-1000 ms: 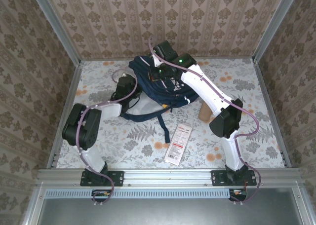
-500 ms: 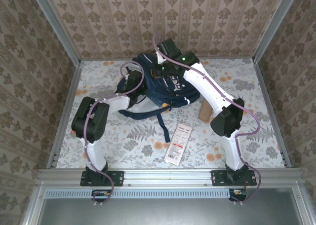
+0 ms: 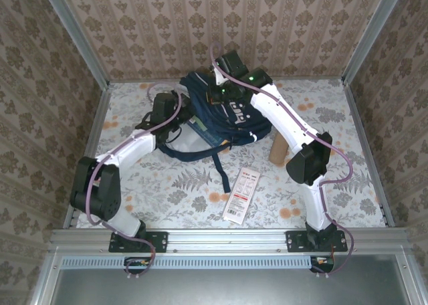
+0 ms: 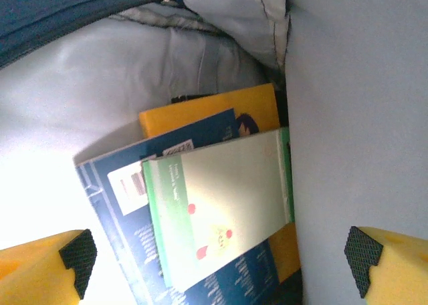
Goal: Pack books, pencil case, and school supplies into a backpack
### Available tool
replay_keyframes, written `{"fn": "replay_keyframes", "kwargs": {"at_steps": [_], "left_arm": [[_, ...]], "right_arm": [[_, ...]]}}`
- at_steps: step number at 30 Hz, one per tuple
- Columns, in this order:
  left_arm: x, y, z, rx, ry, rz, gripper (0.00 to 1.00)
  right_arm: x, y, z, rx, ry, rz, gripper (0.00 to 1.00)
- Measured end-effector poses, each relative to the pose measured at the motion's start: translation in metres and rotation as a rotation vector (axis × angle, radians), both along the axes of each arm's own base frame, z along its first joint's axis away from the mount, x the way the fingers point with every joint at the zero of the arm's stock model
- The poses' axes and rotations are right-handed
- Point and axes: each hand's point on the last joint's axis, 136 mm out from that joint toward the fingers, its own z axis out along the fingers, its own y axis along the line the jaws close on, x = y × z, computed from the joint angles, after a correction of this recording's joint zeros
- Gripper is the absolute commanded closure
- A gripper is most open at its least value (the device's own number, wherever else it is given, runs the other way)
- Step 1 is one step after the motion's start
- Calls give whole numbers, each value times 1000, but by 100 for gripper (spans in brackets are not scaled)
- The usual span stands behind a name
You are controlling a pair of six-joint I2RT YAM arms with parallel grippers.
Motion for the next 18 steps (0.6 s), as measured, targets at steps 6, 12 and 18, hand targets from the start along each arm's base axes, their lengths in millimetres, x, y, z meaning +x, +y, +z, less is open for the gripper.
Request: {"fn": "replay_keyframes", "kwargs": {"at_steps": [6,12,18], "left_arm": [[-38,9,-15,61,35,-72,8],[-90,1,-28,105,51,-204,18],[-142,-21,-32,161,22,-366,29]], "right_arm": [[0,0,-1,1,3,1,100],[2,-2,-1,0,-1,-6,100],[7,-4,-2,6,-5,-41,100]]}}
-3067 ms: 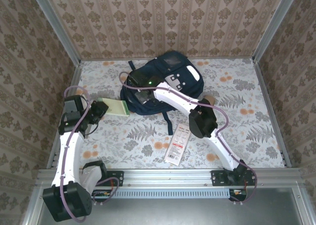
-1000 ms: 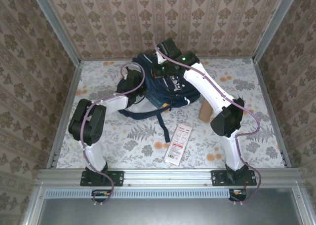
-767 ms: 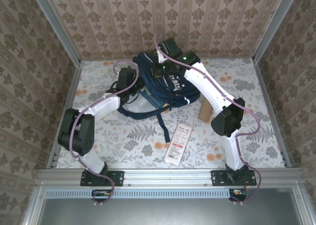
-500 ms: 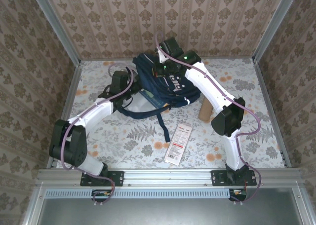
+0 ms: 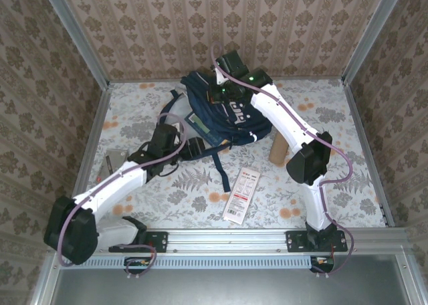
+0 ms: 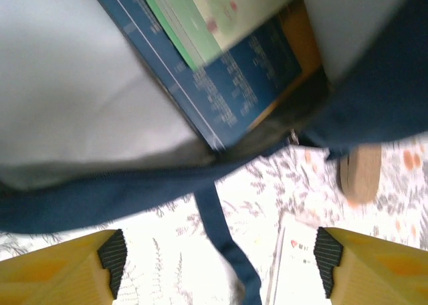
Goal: Pack books, pencil case, and school supplies into a backpack
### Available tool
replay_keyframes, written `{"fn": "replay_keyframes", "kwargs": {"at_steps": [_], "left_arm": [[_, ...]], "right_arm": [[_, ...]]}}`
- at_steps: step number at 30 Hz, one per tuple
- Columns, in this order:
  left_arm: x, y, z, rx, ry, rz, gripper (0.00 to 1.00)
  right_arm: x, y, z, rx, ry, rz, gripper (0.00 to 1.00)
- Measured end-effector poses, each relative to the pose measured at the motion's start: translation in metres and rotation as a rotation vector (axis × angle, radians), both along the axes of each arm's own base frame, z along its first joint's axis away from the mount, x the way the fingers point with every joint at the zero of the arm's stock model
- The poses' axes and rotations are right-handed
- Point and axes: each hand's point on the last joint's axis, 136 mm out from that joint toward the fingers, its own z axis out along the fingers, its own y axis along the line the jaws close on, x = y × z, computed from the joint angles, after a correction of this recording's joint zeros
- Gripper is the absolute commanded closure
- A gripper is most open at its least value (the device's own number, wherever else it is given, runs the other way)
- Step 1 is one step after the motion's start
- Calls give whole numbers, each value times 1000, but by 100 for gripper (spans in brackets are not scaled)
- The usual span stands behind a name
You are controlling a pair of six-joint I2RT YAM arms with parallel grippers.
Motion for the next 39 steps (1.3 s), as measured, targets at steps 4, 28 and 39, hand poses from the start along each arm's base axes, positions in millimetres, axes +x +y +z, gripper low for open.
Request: {"fn": "replay_keyframes", "kwargs": {"at_steps": [4,28,39], "left_arm": [[-30,-14,-11,48,-8,-93,31],[-128,-109,-102,388,29,-298,50],[-128,-124,-121,380,85,-285,49]], "right_arm": [[5,-4,0,9,1,-33,100],[6,-7,-20,25,33,-47,100],[6,-12,-17,50,42,-35,100]]}}
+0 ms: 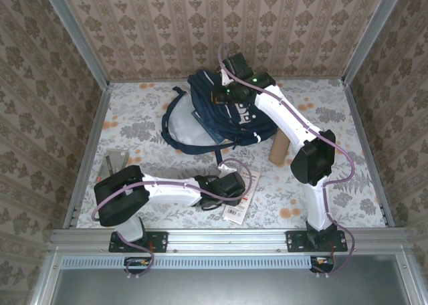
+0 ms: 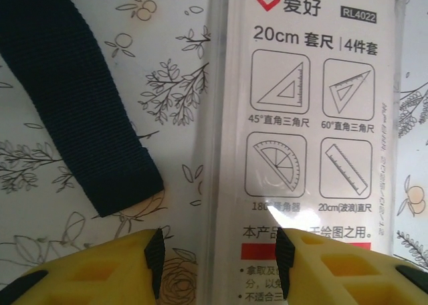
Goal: Pack books, pencil case, and school supplies into a backpack
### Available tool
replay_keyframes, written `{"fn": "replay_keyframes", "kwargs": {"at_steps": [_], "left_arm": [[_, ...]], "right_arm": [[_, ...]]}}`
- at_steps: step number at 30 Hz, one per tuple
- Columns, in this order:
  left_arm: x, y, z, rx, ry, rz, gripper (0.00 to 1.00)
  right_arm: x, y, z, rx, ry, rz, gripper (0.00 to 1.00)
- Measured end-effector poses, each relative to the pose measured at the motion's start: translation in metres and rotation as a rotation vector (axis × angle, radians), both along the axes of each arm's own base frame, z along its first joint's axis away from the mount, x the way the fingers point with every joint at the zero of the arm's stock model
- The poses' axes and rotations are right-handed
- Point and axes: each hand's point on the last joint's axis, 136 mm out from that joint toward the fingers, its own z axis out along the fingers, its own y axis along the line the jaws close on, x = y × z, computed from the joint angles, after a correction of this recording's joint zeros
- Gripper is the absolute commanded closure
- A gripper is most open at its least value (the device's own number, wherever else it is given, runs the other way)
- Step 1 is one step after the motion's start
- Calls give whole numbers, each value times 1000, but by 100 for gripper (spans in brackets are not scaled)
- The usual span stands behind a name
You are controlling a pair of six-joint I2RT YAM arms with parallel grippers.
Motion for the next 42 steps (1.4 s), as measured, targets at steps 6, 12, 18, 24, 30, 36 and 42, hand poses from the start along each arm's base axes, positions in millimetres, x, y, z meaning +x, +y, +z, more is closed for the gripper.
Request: {"fn": "replay_keyframes", "kwargs": {"at_steps": [6,12,18,24,30,36,42], "left_arm": [[-3,-8,-4,-3,9,-8,52],[-2,-8,-6,8,2,11,63],[-2,-11,-4,2,2,22,87],[-1,-9,-3,8,-9,28,98],[-3,-4,18,-11,-25,27,100],[6,18,79,-131,-96,73,100],[34,62,136,-267,-177,200,100]], "right_arm": [[1,0,1,7,0,3,100],[1,0,1,10,1,3,100],[1,0,1,11,2,5,100],[1,0,1,12,2,5,100],[1,0,1,11,2,5,100],[-1,-1,1,10,3,4,100],[-8,-6,3,9,-1,2,100]]}}
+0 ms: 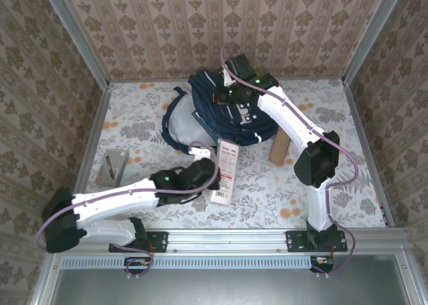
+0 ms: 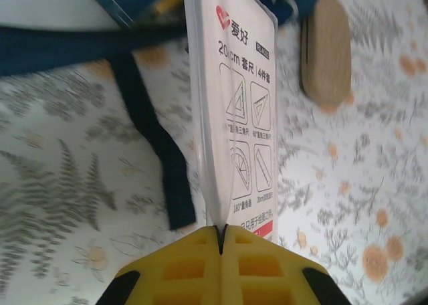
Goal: Pack books, pencil case, and school supplies into a backpack
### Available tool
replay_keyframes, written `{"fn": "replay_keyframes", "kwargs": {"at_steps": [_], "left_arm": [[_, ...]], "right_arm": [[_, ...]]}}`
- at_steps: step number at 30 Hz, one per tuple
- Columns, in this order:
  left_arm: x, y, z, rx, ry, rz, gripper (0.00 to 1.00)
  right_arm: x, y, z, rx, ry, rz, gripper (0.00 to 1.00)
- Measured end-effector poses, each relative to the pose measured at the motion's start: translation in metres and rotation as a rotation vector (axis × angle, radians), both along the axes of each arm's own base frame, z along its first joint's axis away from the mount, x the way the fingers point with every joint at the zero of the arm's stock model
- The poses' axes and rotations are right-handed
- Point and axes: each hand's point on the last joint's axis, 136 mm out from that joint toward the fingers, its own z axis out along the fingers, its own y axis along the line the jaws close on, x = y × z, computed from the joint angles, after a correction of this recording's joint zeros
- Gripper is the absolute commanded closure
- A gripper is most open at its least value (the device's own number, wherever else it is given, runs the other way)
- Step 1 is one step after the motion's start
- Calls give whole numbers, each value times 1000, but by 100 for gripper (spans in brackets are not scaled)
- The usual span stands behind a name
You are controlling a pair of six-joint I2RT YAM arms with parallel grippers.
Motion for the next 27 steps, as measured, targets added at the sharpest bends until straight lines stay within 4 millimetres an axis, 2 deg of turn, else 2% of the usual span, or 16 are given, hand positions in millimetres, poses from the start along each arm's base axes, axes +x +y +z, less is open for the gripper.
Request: {"fn": "replay_keyframes", "kwargs": {"at_steps": [3,9,13,15,20,27], "left_arm": [[18,31,17,-50,-27,93,100],[56,95,38,-103,-55,310,100],[83,134,37,-121,-41,459,100],[96,146,32,-135,-27,511,100],[126,153,18,-180,15,552,100],[168,134,9,-311,26,526,100]], "right_arm": [[-4,-3,1,-1,0,-1,100],[-9,-4,-1,2,0,-5,100],[-16,0,-3,9,6,-3,100],[-20,2,-4,11,11,-2,100],[-25,8,-4,13,15,0,100],[-27,11,-5,24,30,-14,100]]}}
